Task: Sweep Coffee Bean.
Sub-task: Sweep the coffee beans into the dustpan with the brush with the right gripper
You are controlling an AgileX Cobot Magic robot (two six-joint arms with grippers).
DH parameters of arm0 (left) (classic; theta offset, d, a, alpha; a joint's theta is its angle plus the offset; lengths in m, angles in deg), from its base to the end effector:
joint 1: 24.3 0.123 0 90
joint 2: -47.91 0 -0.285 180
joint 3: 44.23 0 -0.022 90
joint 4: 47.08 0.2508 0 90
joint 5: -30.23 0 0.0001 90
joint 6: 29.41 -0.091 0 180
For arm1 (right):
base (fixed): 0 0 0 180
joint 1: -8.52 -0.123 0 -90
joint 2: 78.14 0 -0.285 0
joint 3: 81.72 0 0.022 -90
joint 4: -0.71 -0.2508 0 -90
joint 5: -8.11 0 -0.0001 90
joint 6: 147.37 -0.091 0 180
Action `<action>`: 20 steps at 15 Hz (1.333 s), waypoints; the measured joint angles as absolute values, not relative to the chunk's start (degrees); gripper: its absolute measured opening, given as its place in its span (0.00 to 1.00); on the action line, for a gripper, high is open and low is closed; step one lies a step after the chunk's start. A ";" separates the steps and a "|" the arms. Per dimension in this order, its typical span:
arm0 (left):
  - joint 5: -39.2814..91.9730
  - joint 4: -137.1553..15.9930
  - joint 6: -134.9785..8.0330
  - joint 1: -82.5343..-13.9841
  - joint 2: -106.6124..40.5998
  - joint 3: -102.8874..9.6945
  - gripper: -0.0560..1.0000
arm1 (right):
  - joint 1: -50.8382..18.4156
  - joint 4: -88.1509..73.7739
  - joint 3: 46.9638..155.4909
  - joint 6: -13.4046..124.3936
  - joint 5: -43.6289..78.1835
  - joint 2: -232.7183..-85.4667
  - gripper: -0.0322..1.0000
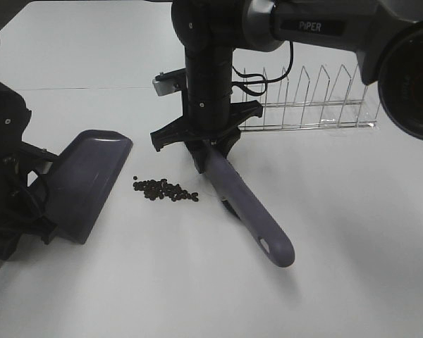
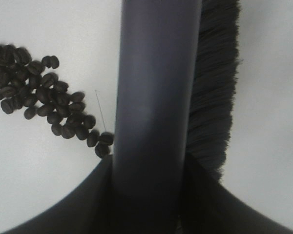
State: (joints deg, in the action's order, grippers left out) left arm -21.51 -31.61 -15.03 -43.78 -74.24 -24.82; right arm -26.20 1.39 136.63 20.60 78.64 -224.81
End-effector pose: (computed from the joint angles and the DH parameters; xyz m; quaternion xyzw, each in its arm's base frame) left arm 0.2947 -0.0840 0.0946 -0.1387 -0.9790 -0.1246 0.0820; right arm 0.3991 0.2753 0.1307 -0.1986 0.9800 -0.0012 0.0114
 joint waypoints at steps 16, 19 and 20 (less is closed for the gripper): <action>-22.48 -36.31 -21.11 -43.78 -75.39 -25.57 0.37 | -26.15 -13.68 136.92 21.23 77.15 -226.19 0.33; -22.48 -37.29 -22.31 -43.78 -76.02 -25.68 0.37 | -26.15 -18.49 136.92 21.86 75.32 -226.19 0.33; -22.83 -37.51 -22.83 -43.78 -76.25 -26.02 0.37 | -26.15 -21.01 136.92 22.09 73.89 -226.30 0.33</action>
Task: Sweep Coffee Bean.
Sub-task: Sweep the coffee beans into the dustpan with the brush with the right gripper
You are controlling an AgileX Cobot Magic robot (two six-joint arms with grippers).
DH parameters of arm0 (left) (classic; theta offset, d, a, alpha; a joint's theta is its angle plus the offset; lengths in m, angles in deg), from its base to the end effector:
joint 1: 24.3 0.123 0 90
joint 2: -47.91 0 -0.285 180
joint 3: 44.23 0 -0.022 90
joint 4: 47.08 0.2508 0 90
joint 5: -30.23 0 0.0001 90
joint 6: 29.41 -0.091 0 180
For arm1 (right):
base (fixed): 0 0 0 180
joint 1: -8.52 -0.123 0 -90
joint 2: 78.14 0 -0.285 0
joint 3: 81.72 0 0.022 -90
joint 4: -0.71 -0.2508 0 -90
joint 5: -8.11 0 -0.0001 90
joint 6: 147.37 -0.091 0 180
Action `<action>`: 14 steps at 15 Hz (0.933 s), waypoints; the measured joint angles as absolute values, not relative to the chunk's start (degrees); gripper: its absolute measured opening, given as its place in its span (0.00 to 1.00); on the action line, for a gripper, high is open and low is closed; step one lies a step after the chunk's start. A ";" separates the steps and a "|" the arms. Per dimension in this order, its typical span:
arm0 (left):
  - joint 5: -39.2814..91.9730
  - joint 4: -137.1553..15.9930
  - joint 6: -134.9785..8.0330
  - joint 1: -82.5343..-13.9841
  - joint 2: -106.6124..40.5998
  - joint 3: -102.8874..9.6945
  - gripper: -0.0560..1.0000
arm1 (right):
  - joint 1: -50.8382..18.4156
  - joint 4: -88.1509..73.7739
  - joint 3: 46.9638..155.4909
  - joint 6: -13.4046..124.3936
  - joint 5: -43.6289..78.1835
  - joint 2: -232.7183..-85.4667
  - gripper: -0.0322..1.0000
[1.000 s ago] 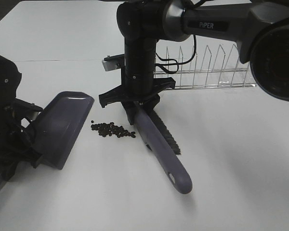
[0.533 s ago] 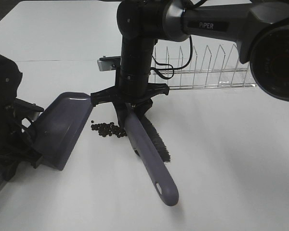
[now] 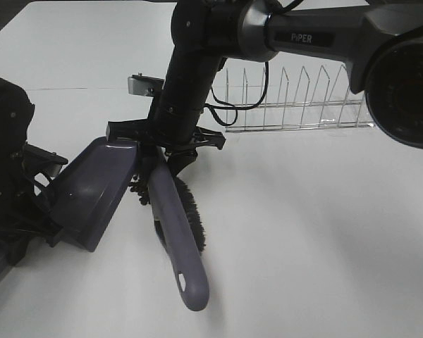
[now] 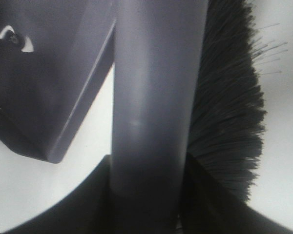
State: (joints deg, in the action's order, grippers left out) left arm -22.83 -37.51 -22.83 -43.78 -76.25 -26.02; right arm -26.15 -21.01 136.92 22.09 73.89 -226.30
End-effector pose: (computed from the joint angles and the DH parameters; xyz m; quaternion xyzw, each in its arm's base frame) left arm 0.2935 -0.0910 0.0866 -0.1692 -0.9747 -0.0880 0.1170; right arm 0.3898 0.3070 0.1251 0.1365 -0.9743 -0.1769 0.0300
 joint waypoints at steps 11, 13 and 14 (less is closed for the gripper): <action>-23.06 -38.66 -23.86 -43.78 -76.47 -26.08 0.37 | -26.15 -41.01 137.09 31.54 64.43 -227.28 0.33; -23.06 -38.66 -23.86 -43.78 -76.47 -26.08 0.37 | -25.74 -39.57 138.81 31.66 67.01 -227.28 0.33; -23.06 -38.66 -23.86 -43.78 -76.47 -26.08 0.37 | -25.00 -38.83 140.07 31.66 68.73 -227.16 0.33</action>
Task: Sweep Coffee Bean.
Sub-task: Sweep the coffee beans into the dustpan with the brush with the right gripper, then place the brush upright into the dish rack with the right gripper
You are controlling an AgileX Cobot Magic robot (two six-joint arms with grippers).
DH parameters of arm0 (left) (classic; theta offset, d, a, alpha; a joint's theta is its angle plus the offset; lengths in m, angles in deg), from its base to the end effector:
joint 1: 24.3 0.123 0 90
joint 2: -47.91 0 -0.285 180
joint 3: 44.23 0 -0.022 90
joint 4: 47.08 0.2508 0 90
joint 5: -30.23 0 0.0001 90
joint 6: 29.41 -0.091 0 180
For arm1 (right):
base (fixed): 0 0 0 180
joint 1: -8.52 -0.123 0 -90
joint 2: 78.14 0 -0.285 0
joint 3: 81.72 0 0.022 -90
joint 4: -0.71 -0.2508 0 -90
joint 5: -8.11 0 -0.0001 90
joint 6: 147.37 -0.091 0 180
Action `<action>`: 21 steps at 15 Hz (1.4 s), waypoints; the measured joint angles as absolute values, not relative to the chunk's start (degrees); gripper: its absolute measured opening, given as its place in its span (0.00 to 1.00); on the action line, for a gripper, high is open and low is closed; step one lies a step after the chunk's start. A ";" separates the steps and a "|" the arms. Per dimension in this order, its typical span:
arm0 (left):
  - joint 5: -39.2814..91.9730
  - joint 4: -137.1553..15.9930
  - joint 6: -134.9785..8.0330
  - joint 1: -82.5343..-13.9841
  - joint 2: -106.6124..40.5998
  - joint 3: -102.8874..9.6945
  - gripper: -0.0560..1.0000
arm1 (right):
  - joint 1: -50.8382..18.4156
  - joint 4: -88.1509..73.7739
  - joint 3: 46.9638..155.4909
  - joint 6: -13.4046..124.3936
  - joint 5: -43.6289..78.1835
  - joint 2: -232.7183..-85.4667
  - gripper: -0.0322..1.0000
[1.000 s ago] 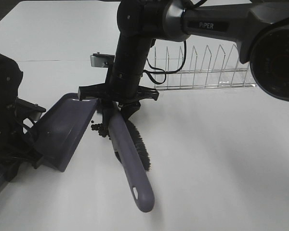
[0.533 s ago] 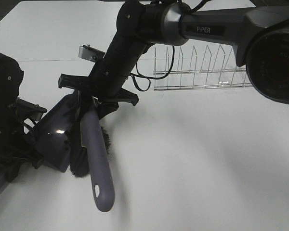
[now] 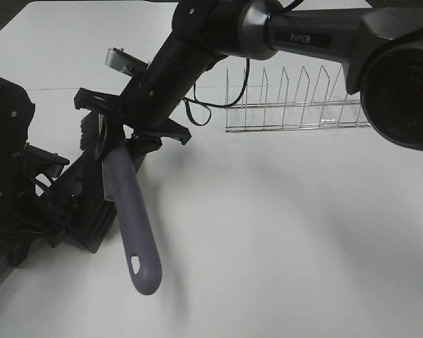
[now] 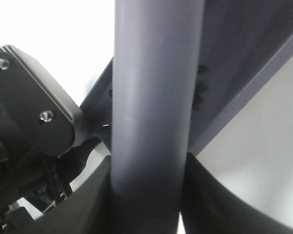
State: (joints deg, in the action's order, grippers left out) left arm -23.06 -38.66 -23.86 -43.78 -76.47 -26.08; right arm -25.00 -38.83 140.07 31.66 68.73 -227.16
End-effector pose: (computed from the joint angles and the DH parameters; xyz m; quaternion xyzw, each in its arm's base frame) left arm 0.2927 -0.0922 0.0855 -0.1710 -0.9743 -0.0808 0.1227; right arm 0.4013 0.3264 0.1448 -0.1338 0.9358 0.3262 0.0030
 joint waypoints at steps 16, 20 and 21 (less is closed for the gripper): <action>-23.46 -40.49 -18.81 -43.26 -76.47 -26.08 0.37 | -15.43 1.39 106.67 25.87 78.18 -184.36 0.33; -23.57 -41.87 -18.24 -43.26 -76.47 -26.08 0.37 | -15.43 10.68 89.13 20.14 78.81 -177.77 0.33; -23.57 -42.16 -18.24 -43.26 -76.47 -26.08 0.37 | -15.43 10.62 88.39 20.14 78.81 -177.77 0.33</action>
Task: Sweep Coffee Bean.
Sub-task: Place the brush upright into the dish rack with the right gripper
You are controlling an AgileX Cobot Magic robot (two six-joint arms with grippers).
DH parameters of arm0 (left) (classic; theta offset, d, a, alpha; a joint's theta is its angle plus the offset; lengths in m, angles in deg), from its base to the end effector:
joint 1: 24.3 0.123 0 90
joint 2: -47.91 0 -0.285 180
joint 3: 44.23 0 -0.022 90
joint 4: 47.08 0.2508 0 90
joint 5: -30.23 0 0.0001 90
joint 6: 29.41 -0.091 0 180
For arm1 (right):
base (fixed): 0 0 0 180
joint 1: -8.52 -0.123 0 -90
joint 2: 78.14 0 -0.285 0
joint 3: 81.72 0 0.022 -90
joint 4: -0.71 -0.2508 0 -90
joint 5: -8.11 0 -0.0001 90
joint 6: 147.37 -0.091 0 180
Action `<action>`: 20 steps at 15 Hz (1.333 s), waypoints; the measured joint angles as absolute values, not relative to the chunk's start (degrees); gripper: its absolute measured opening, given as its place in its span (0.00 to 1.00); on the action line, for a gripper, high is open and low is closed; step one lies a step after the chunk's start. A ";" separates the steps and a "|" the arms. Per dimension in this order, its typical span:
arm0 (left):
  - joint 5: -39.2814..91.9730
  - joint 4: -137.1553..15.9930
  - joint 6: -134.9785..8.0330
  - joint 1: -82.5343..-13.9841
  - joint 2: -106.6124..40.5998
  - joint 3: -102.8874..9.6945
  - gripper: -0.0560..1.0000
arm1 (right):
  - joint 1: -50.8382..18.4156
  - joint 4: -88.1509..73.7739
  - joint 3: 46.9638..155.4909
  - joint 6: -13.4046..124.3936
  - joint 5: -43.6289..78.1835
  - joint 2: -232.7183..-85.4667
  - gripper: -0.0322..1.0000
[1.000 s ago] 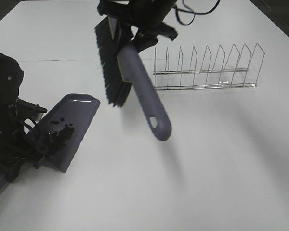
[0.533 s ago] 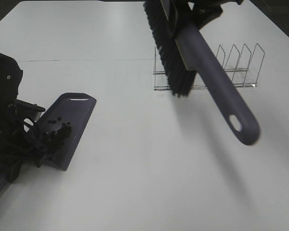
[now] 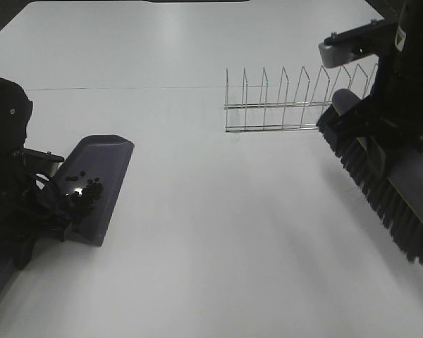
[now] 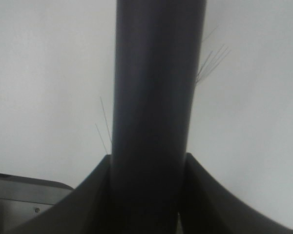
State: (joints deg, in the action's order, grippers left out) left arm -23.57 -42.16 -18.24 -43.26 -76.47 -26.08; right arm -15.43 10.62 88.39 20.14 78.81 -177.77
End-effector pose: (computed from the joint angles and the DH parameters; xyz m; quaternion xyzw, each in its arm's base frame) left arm 0.2910 -0.0933 0.0854 -0.0971 -0.9846 -0.0665 0.1290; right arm 0.2723 0.1048 0.2511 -0.1280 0.9884 -0.0780 0.0237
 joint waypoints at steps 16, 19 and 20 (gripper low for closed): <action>-20.02 -48.11 -15.72 -43.26 -77.45 -29.92 0.37 | -2.20 8.27 120.02 25.64 77.61 -210.95 0.33; -19.96 -48.11 -15.95 -43.26 -77.45 -29.92 0.37 | -1.74 8.15 120.42 25.64 77.78 -211.75 0.33; -19.96 -48.11 -16.12 -43.26 -77.45 -29.92 0.37 | -1.45 7.87 120.42 25.64 77.78 -211.75 0.33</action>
State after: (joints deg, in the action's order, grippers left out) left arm -19.96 -48.11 -16.12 -43.26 -77.45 -29.92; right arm -1.45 7.87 120.42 25.64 77.78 -211.75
